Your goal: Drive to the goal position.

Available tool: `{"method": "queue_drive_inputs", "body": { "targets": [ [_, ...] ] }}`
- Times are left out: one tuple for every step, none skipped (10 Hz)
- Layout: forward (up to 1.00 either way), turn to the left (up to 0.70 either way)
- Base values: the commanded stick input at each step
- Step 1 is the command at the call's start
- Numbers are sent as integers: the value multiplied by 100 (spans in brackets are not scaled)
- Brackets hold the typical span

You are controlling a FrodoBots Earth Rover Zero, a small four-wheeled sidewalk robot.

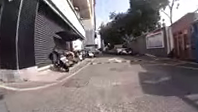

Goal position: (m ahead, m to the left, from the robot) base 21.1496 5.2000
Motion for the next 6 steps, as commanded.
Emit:
{"method": "queue_drive_inputs", "body": {
  "targets": [
    [45, 0],
    [45, 0],
    [45, 0],
    [45, 0],
    [45, 0],
    [45, 0]
  ]
}}
